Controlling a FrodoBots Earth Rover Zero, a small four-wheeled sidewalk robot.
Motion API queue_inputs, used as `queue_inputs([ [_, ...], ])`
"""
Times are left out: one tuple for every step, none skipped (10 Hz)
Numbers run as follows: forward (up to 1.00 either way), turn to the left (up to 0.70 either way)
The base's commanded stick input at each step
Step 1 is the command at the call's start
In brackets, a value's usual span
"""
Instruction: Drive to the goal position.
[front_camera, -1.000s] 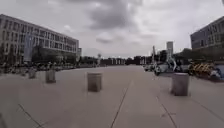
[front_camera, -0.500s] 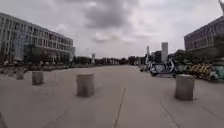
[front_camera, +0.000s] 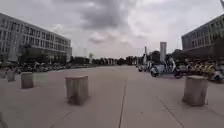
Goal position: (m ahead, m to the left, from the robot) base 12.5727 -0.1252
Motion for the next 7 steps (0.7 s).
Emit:
queue_inputs([
  [0.7,0.0],
  [0.7,0.0],
  [0.7,0.0],
  [0.7,0.0],
  [0.7,0.0],
  [0.7,0.0],
  [0.7,0.0],
])
